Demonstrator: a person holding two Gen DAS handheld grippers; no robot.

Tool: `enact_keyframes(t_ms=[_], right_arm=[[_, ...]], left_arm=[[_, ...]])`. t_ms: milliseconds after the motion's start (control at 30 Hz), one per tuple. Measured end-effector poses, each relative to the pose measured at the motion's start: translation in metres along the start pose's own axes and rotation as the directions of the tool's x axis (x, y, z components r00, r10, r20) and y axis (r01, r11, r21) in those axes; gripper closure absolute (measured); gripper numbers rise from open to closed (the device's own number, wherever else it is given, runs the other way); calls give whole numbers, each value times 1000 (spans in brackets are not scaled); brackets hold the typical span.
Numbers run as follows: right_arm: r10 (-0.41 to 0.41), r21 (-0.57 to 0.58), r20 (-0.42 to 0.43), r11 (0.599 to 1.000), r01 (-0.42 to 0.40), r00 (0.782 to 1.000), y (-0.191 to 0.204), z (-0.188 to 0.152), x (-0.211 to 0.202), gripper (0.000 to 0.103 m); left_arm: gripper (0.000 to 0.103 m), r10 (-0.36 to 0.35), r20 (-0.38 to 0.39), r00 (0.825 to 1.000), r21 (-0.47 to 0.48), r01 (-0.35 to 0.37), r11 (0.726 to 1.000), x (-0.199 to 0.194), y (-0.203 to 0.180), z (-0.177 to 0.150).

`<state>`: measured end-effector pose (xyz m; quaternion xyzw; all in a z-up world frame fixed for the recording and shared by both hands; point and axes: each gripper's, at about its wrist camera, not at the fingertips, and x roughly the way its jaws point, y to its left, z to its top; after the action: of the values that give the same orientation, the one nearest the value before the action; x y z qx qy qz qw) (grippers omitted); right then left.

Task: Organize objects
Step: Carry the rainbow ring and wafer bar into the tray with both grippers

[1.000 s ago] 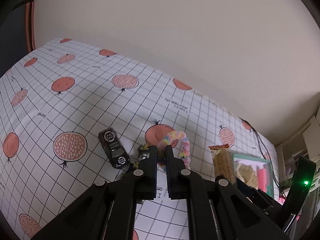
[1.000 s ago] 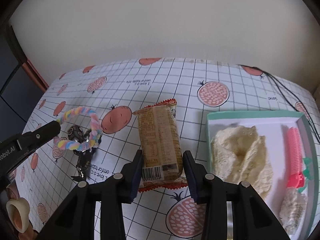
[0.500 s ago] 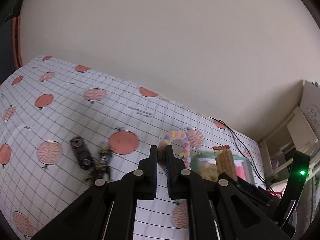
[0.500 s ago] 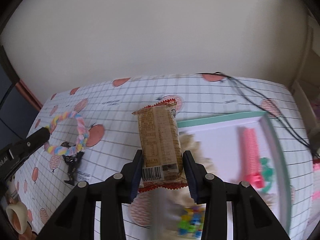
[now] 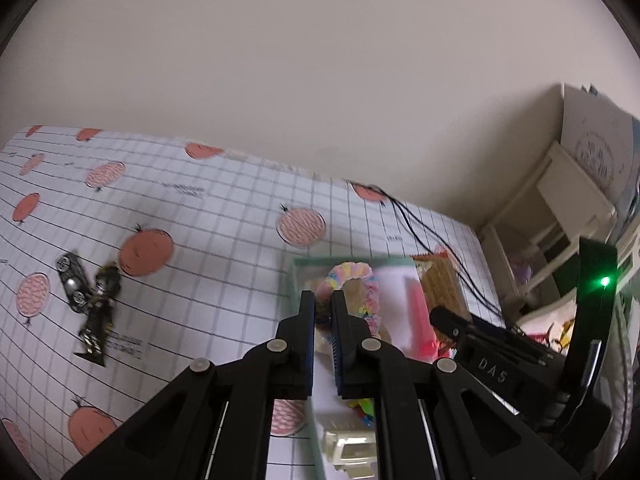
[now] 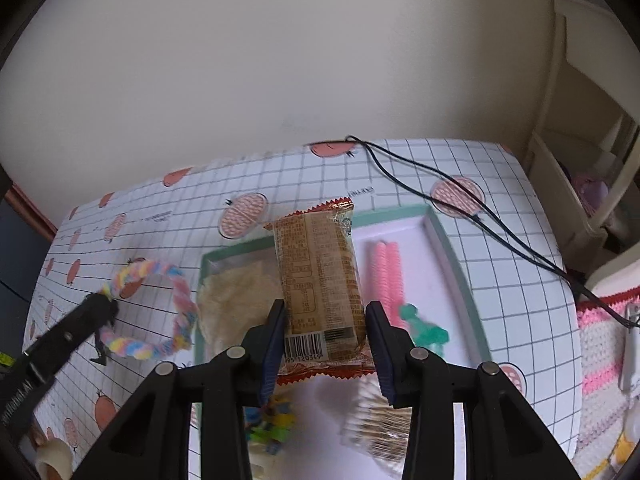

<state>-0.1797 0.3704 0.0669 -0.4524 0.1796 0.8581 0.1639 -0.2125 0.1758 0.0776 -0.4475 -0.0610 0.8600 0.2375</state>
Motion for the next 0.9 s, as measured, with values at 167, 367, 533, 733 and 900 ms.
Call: enact_keyframes(t_ms=[167,367,533,733,900], right_arm=[[-22,-12,-37,1000,22,999,-8,-6,11,61],[-38,-22,-104,999,36,994,-9,-15,30,61],[-46,-40,-119,998,41,992,-7,-19,35,61],[-43,-64,-127,997,35,991,-1,-19,35,61],[-32,-70,-135,997,23,990,1,-21,35,60]], left_arm=[[96,3,-69,998,6,-3,1000,19,-3,-10],[96,45,-153,987,24,-41,999,43,-3,-25],[96,38,-208,977,40,-30,999,56,-9,-35],[95,59,-232,971,94,-38,995,60,-22,-43],[95,60,-257,964,92,-38,995,67,-23,-46]])
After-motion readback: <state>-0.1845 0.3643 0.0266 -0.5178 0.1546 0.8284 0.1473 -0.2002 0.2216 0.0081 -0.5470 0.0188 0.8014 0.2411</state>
